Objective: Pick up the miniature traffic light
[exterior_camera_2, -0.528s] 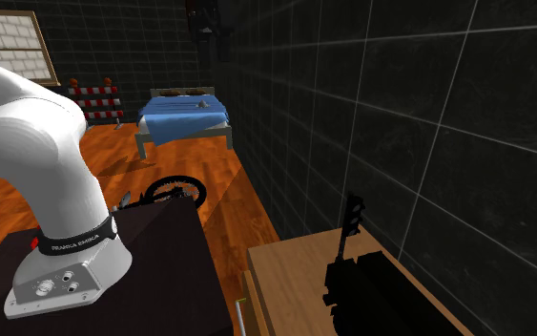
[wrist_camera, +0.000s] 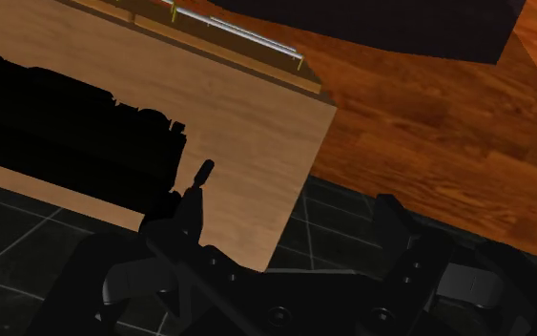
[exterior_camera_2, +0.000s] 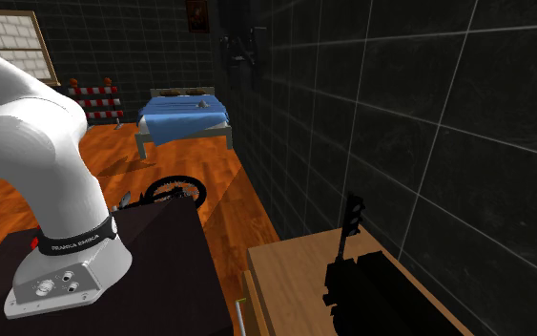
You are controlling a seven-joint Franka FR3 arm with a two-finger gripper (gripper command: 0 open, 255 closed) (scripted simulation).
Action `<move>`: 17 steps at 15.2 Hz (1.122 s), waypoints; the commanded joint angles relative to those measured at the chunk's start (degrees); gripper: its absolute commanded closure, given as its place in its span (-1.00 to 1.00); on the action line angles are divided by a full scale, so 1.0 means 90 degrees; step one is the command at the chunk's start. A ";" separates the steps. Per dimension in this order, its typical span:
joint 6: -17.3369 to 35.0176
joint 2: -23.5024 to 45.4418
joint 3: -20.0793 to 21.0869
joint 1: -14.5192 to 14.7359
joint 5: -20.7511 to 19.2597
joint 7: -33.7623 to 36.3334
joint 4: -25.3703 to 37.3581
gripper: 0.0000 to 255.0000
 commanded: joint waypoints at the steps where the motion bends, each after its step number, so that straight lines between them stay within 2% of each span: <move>1: 0.0394 0.0374 -0.0110 -0.0029 -0.0018 -0.0060 -0.0011 -1.00; 9: 0.1756 0.2076 -0.0651 -0.0162 0.0020 -0.0520 0.0333 -1.00; 17: 0.2750 0.3998 -0.1050 -0.0284 0.0478 -0.1151 0.1213 -1.00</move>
